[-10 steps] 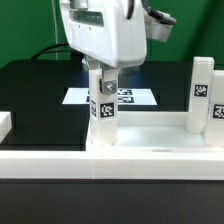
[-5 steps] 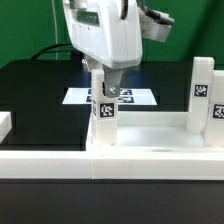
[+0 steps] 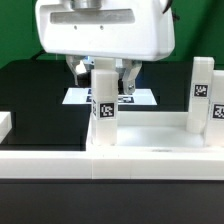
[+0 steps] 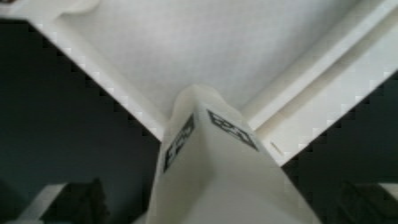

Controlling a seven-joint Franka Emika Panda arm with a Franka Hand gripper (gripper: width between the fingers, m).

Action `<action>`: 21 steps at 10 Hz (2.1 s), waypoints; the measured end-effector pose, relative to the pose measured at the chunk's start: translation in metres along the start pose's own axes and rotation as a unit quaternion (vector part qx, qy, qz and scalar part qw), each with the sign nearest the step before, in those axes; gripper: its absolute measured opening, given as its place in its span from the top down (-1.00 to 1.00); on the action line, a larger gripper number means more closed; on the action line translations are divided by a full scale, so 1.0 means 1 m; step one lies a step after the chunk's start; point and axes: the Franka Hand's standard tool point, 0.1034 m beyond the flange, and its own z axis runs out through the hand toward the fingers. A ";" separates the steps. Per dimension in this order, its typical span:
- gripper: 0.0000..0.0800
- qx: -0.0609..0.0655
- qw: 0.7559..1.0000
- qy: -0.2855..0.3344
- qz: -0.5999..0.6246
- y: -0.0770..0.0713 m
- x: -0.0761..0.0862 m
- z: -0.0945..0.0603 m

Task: Assemble desk

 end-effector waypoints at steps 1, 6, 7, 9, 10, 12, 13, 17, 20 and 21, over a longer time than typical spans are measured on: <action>-0.62 -0.004 0.999 0.002 -0.053 -0.001 0.001 -0.001; -0.62 -0.038 0.959 0.001 -0.280 -0.003 0.001 -0.003; -0.62 -0.039 0.955 0.002 -0.294 -0.002 0.001 -0.002; -0.62 -0.040 0.936 -0.001 -0.351 0.001 -0.001 0.001; -0.62 -0.041 0.936 -0.001 -0.350 0.001 -0.001 0.001; -0.31 -0.041 0.936 -0.001 -0.350 0.001 -0.001 0.001; 0.14 -0.040 0.937 -0.001 -0.346 0.001 -0.001 0.001; 0.28 -0.035 0.968 0.002 -0.249 0.001 -0.001 0.001; 0.28 -0.010 0.997 0.003 -0.080 0.003 0.002 0.001; 0.28 -0.009 1.000 0.003 -0.026 0.003 0.002 0.001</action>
Offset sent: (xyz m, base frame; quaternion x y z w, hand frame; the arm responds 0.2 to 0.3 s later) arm 0.0059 0.0069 0.0056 -0.0459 -0.0243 -0.2779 0.9592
